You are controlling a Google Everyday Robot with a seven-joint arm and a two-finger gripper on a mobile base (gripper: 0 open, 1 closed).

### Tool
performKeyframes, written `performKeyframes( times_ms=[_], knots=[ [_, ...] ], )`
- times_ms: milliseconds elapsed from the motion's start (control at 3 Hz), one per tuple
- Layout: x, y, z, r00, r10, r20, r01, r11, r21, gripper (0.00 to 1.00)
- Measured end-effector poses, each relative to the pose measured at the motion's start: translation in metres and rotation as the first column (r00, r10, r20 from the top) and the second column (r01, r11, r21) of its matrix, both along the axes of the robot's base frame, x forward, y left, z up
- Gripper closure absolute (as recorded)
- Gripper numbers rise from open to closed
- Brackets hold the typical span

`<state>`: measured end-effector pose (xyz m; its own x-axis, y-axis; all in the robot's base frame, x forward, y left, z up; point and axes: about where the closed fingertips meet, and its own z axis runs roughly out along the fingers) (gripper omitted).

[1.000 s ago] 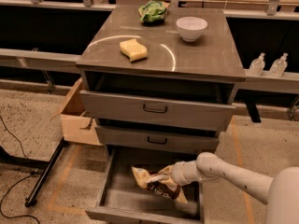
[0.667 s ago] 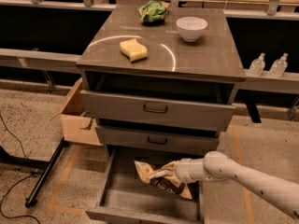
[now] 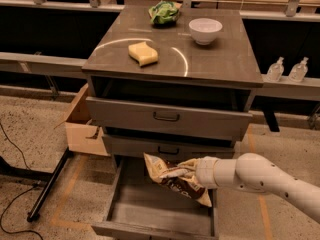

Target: Pick brown chip bag from bottom drawer and place on counter

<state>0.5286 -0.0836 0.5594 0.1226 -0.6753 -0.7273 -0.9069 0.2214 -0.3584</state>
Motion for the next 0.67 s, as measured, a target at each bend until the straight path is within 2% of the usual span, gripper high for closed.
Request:
performKeyframes(
  times_ms=[333,667],
  knots=[
    [0.000,0.001,-0.002,1.0000,0.001,-0.003,-0.001,1.000,0.002,1.00],
    [0.002,0.002,0.035,0.9998,0.009,0.020,-0.009,1.000,0.020,1.00]
  ],
)
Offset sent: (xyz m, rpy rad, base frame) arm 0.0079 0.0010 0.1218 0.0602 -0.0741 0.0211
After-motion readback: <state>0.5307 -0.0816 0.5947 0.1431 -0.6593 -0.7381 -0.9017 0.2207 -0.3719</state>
